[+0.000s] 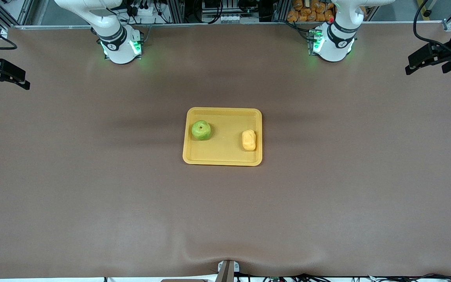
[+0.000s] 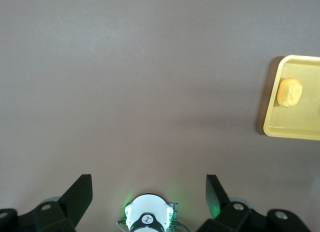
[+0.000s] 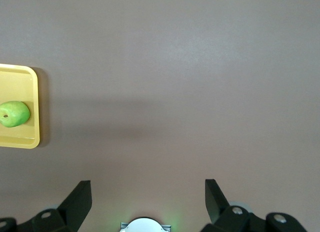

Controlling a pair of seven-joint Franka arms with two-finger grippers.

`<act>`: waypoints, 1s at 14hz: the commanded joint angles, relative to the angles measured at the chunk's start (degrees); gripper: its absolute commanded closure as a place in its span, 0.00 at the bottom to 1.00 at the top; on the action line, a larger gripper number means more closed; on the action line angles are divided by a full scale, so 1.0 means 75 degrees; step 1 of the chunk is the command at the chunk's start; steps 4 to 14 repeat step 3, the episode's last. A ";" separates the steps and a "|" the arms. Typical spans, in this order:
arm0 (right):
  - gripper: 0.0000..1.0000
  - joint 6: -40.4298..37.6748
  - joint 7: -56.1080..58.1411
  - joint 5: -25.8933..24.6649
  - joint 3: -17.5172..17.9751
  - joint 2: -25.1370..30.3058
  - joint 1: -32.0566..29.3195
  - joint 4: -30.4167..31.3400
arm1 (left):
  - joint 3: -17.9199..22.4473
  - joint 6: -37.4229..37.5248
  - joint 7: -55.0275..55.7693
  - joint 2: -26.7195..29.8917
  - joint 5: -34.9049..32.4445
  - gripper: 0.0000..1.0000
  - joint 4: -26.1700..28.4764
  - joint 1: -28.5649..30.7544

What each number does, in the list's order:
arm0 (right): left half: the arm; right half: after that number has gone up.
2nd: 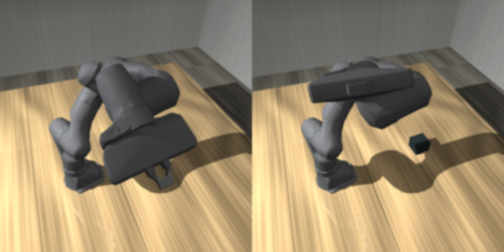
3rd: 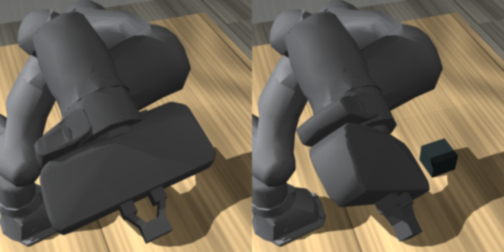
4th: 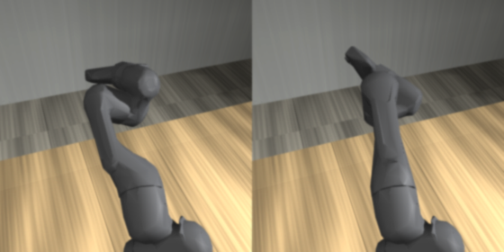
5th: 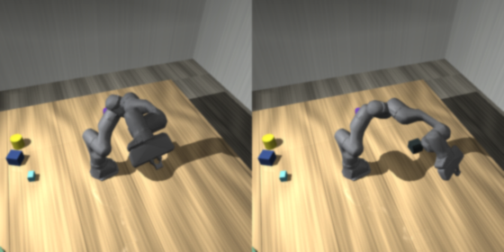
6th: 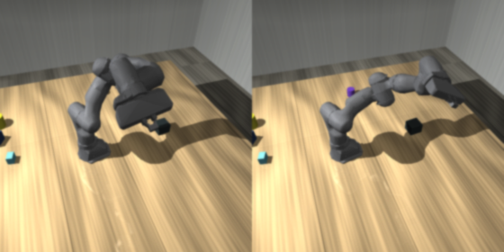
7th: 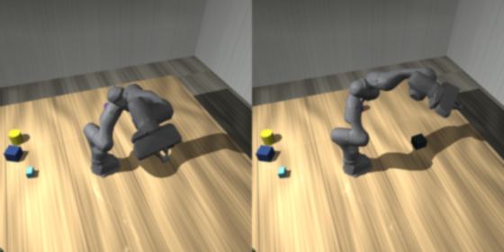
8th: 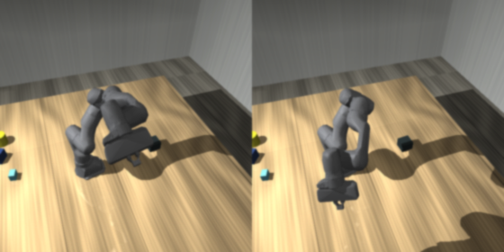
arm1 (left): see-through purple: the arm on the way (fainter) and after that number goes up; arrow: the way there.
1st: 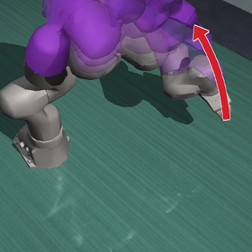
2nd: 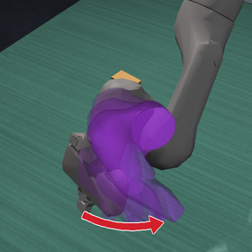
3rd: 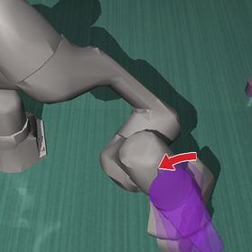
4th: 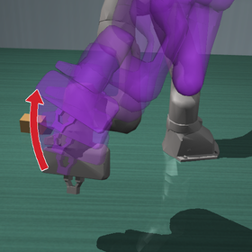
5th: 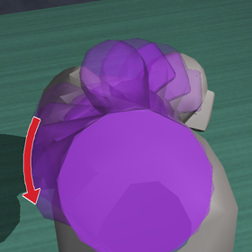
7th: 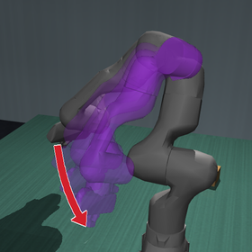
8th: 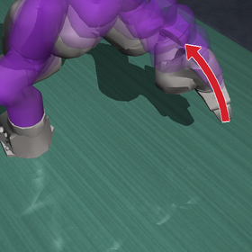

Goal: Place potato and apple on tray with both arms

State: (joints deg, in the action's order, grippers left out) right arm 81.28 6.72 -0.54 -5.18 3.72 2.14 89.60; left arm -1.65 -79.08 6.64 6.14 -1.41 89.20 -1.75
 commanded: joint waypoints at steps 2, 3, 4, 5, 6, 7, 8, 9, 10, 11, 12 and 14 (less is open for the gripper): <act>0.00 0.0294 0.0112 -0.0197 0.0116 0.0254 -0.0098 0.0218 | -0.0002 0.0067 0.0240 -0.0045 0.0095 0.00 -0.0128 -0.0048; 0.00 0.0469 0.0100 -0.0116 0.0105 0.0242 -0.0109 0.0229 | -0.0002 0.0067 0.0216 -0.0045 0.0095 0.00 -0.0116 -0.0048; 0.00 0.0469 0.0100 -0.0116 0.0105 0.0242 -0.0109 0.0229 | -0.0002 0.0067 0.0216 -0.0045 0.0095 0.00 -0.0116 -0.0048; 0.00 0.0469 0.0100 -0.0116 0.0105 0.0242 -0.0109 0.0229 | -0.0002 0.0067 0.0216 -0.0045 0.0095 0.00 -0.0116 -0.0048; 0.00 0.0469 0.0100 -0.0116 0.0105 0.0242 -0.0109 0.0229 | -0.0002 0.0067 0.0216 -0.0045 0.0095 0.00 -0.0116 -0.0048; 0.00 0.0469 0.0100 -0.0116 0.0105 0.0242 -0.0109 0.0229 | -0.0002 0.0067 0.0216 -0.0045 0.0095 0.00 -0.0116 -0.0048; 0.00 0.0469 0.0100 -0.0116 0.0105 0.0242 -0.0109 0.0229 | -0.0002 0.0067 0.0216 -0.0045 0.0095 0.00 -0.0116 -0.0048; 0.00 0.0469 0.0100 -0.0116 0.0105 0.0242 -0.0109 0.0229 | -0.0002 0.0067 0.0216 -0.0045 0.0095 0.00 -0.0116 -0.0048; 0.00 0.0469 0.0100 -0.0116 0.0105 0.0242 -0.0109 0.0229 | -0.0002 0.0067 0.0216 -0.0045 0.0095 0.00 -0.0116 -0.0048; 0.00 0.0469 0.0100 -0.0116 0.0105 0.0242 -0.0109 0.0229 | -0.0002 0.0067 0.0216 -0.0045 0.0095 0.00 -0.0116 -0.0048; 0.00 0.0469 0.0100 -0.0116 0.0105 0.0242 -0.0109 0.0229 | -0.0002 0.0067 0.0216 -0.0045 0.0095 0.00 -0.0116 -0.0048; 0.00 0.0469 0.0100 -0.0116 0.0105 0.0242 -0.0109 0.0229 | -0.0002 0.0067 0.0216 -0.0045 0.0095 0.00 -0.0116 -0.0048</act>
